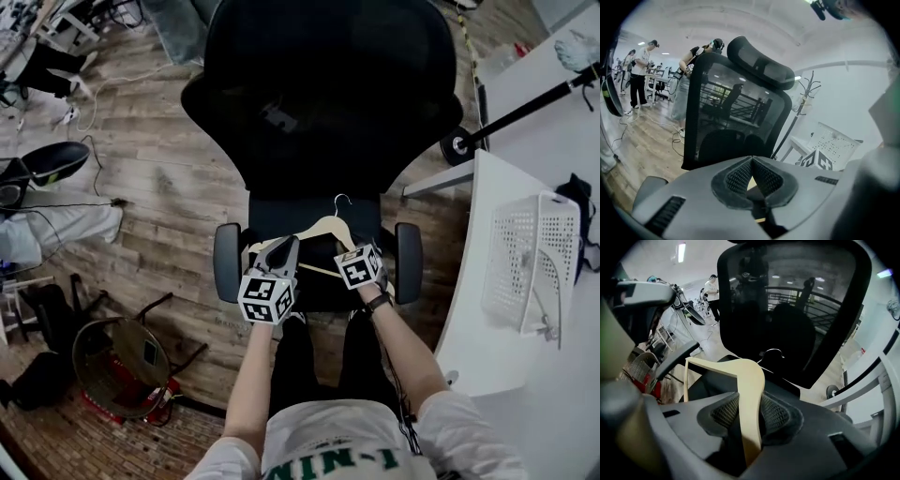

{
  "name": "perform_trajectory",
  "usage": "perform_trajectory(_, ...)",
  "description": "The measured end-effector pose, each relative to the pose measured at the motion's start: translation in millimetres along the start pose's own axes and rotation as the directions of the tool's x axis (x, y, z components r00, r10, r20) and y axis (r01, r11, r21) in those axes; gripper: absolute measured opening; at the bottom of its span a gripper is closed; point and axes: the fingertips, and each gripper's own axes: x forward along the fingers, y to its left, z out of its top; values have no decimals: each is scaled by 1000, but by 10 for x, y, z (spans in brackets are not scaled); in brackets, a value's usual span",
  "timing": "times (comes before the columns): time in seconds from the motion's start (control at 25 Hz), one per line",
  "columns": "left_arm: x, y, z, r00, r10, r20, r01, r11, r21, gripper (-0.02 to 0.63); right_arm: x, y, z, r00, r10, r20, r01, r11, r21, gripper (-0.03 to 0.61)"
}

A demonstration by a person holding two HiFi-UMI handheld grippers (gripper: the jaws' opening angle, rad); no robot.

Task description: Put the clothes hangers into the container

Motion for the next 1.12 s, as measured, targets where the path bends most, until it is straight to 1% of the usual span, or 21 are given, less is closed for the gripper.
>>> perform_trajectory(0.08,-72,-132,250,1000,-20,10,19,999,40,12,-301,-122,190,999,-18,42,17,1000,9,164)
perform_trajectory(0.16,-167,-264,474,999,-28,18,27,997,67,12,-622,-250,301,998,-38,50,37,999,14,163)
perform_trajectory(0.36,-470,-582,854,998,-53,45,50,996,80,12,-1417,-484,639,983,-113,145,122,991,-57,164)
perform_trajectory(0.44,-554,-751,981,996,-72,56,67,994,86,12,-1749,-581,744,976,-131,176,147,986,-81,163)
perform_trajectory(0.56,-625,-1094,1244,989,-123,79,113,986,122,12,-2274,-783,922,960,-155,233,181,979,-95,163)
perform_trajectory(0.72,-732,-1667,1678,971,-208,115,184,964,192,12,-2977,-1103,1045,938,-195,285,221,973,-62,164)
perform_trajectory(0.88,-775,-2223,2054,945,-296,139,257,935,244,12,-3716,-1527,1075,900,-294,323,326,944,-51,164)
perform_trajectory(1.12,-663,-2977,2408,903,-408,138,346,877,333,12,-4710,-2274,948,813,-453,367,483,876,12,164)
